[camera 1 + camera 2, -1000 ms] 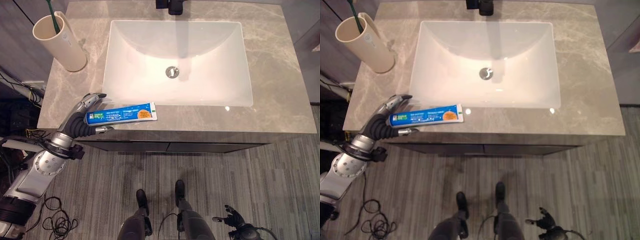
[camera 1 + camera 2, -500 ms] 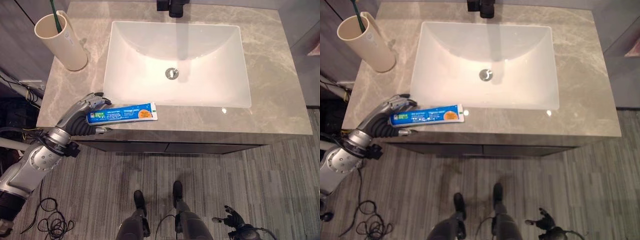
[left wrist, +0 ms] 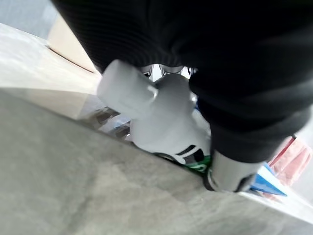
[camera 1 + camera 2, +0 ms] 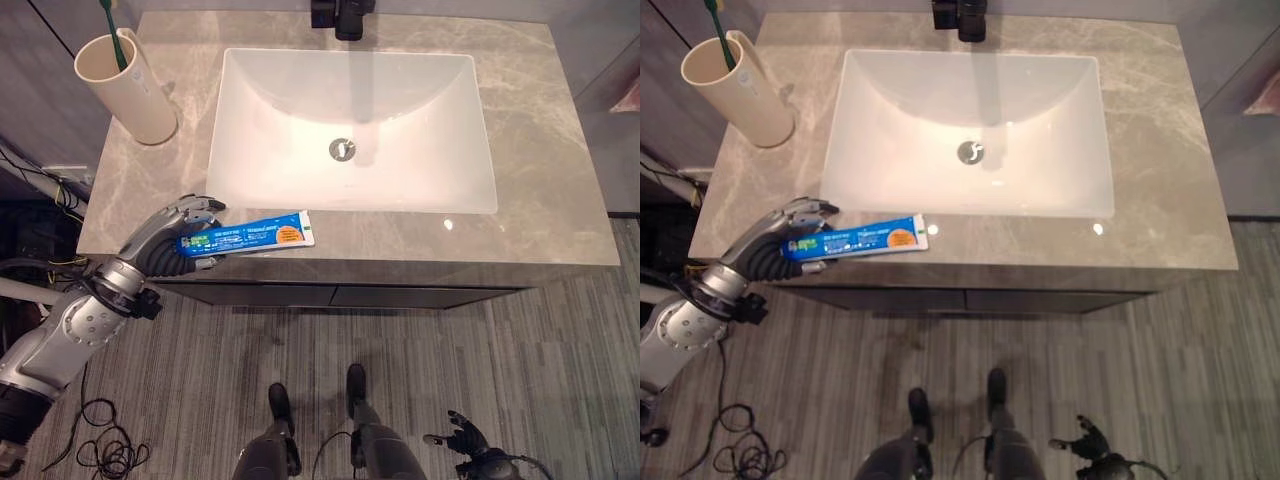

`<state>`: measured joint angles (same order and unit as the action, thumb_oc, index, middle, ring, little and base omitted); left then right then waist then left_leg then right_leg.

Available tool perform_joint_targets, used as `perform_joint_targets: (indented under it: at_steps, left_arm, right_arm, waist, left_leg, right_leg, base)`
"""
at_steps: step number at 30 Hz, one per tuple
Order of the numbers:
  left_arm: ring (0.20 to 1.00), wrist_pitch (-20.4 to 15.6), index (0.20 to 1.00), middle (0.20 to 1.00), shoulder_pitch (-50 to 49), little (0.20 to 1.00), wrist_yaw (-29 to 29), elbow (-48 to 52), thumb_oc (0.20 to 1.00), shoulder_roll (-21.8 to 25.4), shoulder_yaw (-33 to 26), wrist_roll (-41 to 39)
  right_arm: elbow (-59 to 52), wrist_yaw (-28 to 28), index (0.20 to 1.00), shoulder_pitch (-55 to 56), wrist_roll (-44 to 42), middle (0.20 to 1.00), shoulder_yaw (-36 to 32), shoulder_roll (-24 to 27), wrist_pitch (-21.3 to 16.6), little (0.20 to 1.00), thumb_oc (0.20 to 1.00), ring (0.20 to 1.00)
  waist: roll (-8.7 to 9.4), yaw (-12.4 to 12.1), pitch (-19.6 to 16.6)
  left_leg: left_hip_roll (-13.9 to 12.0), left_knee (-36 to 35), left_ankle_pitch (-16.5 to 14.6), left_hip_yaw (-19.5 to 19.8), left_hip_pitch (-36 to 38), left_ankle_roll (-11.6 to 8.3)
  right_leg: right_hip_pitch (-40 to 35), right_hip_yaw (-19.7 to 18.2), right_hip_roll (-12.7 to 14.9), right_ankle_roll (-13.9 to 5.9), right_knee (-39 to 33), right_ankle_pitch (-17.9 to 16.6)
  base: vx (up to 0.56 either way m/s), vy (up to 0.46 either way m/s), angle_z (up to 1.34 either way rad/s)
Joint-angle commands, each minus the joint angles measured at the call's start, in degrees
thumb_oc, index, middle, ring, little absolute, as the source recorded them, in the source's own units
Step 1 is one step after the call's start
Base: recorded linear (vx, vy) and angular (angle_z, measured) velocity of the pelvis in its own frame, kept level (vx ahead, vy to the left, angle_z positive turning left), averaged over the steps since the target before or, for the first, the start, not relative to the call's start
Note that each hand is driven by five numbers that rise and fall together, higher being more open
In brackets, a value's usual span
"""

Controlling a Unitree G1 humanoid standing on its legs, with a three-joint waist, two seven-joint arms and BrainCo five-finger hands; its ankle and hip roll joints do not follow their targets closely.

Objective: Put brush and paste in cup on sink, flatten towel.

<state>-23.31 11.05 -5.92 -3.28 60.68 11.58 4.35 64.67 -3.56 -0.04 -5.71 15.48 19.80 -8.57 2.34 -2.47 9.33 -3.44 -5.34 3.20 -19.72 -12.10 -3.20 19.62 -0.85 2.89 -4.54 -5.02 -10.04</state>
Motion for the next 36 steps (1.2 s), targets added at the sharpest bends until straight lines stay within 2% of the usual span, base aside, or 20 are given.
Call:
perform_joint_targets:
  at_steps: [1,2,3,11,18,28,32,36]
  left_arm:
    - [0.388,1.3,0.388,0.388,-1.4,0.388,3.5,-1.4,0.388,-1.4,4.6,0.6]
    - [0.256,1.3,0.256,0.256,-1.3,0.256,3.6,-1.3,0.256,-1.0,4.8,1.1]
    - [0.200,1.3,0.200,0.200,-1.3,0.200,3.6,-1.3,0.200,-0.8,4.8,1.4]
    - [0.200,0.7,0.200,0.200,-0.4,0.200,3.4,-2.6,0.200,0.5,6.9,5.3]
    - [0.200,1.0,0.200,0.200,-1.0,0.200,2.4,-3.1,0.200,-1.7,6.3,6.8]
    - [0.200,1.5,0.200,0.200,-1.3,0.200,0.9,-5.8,0.200,-3.2,7.2,10.9]
    - [0.200,1.9,0.200,0.200,-1.1,0.200,-0.9,-7.2,0.200,-3.9,6.4,13.8]
    - [0.200,2.8,0.200,0.200,0.0,0.200,-5.9,-7.9,0.200,-4.1,4.0,18.7]
  right_arm:
    - [0.8,-0.5,1.000,0.9,1.5,1.000,1.6,0.5,-0.1,1.000,1.000,1.000]
    - [0.7,-0.4,1.000,1.1,1.5,1.000,1.6,0.5,-0.2,1.000,1.000,1.000]
    - [0.6,-0.4,1.000,1.2,1.5,1.000,1.6,0.5,-0.2,1.000,1.000,1.000]
    - [0.7,-0.6,1.000,1.4,1.6,1.000,1.5,0.5,-0.3,1.000,1.000,1.000]
    - [2.4,-0.8,1.000,2.1,0.7,1.000,0.4,0.0,0.0,1.000,1.000,1.000]
    - [6.9,-1.3,1.000,2.6,-1.6,1.000,-3.3,-0.7,0.9,1.000,1.000,1.000]
    - [8.8,-1.6,1.000,3.1,-4.0,1.000,-5.6,-1.0,1.0,1.000,1.000,1.000]
    - [10.9,-1.7,1.000,3.7,-7.7,1.000,-8.3,-1.6,1.0,1.000,1.000,1.000]
  waist:
    - [-0.31,2.3,-0.2]
    - [-0.31,2.3,-0.2]
    - [-0.24,2.3,-0.3]
    - [0.25,2.4,-0.5]
    - [0.38,2.2,-2.0]
    - [-0.40,1.9,-4.3]
    - [-0.46,2.0,-5.4]
    - [0.03,2.2,-6.8]
  left_leg:
    - [-3.3,0.3,1.4,5.7,-1.1,-3.22]
    - [-3.3,0.3,1.3,5.7,-1.0,-3.24]
    - [-3.4,0.3,1.3,5.7,-1.0,-3.28]
    - [-3.5,0.3,1.2,5.4,-0.5,-3.23]
    - [-3.5,0.3,0.5,5.5,2.5,-3.36]
    - [-3.3,0.3,-0.6,5.5,7.9,-3.56]
    - [-3.3,0.3,-0.9,5.7,9.1,-3.52]
    - [-3.2,0.3,-1.2,5.7,10.4,-3.45]
  right_leg:
    - [-1.3,-1.2,2.5,-4.39,0.0,0.0]
    - [-1.3,-1.2,2.5,-4.40,0.0,0.0]
    - [-1.3,-1.2,2.5,-4.41,0.0,0.0]
    - [-1.6,-1.3,2.4,-4.56,0.0,0.1]
    - [-4.7,-1.1,2.6,-4.49,0.0,0.8]
    - [-10.5,-0.2,2.9,-4.47,0.0,2.2]
    - [-11.9,0.2,3.1,-4.52,0.0,2.4]
    - [-13.3,0.3,3.2,-4.73,0.0,2.6]
  base:
    - [0.00,0.000,0.00]
    - [0.00,0.000,0.00]
    - [0.00,0.000,0.00]
    - [0.00,0.000,0.00]
    - [0.02,-0.007,0.00]
    - [0.03,0.002,0.00]
    - [0.00,0.000,0.00]
    - [0.00,0.002,0.02]
